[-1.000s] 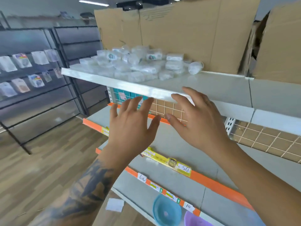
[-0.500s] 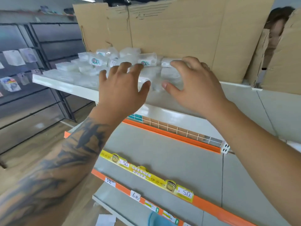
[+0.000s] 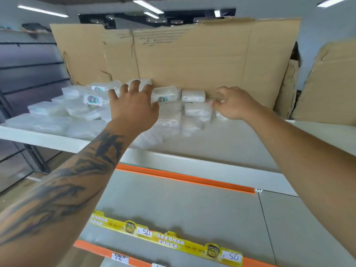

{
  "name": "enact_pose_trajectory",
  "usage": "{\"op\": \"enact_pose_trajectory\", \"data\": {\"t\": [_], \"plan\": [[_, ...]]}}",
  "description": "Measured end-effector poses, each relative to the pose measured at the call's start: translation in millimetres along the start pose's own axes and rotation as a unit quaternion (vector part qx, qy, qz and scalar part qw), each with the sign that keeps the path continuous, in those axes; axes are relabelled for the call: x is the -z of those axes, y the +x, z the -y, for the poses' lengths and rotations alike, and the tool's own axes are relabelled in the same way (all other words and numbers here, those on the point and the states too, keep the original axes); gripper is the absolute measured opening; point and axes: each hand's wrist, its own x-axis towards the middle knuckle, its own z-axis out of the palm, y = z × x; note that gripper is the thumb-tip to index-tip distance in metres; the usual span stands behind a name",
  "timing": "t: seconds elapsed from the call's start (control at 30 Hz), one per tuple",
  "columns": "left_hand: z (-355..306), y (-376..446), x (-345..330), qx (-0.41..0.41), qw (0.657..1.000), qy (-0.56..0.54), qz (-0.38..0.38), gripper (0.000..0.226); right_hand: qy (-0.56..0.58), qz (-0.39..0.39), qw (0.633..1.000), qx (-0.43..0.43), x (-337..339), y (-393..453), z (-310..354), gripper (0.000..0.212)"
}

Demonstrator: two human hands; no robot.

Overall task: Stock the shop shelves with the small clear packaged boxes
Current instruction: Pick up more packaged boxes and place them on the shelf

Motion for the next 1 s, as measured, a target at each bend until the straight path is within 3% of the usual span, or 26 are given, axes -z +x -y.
{"op": "enact_pose_trajectory", "data": {"t": [0.17,0.3,0.6,1.0], "plan": [[15.1,12.7,-15.0,-0.011,0.999,-0.011,0.028,0.056,0.025,0.009,0.999,-0.037,-17.0,9.1,-2.1,0.054],[20.2,14.4,-20.4,-0.030,0.999,-0.028,0.013,0.054,0.020,0.009,0.999,-0.048,-26.0,8.8,-2.4,0.035],[30.9,11.7,-21.0,-0.075,0.996,-0.046,-0.032,0.049,0.028,-0.033,0.993,-0.105,-34.5,-2.6,-2.6,0.040],[26.1,-12.3,-4.9,-0.135,0.964,-0.195,-0.122,0.048,-0.065,-0.064,0.988,-0.128,-41.8,-35.6,18.9,0.035]]}}
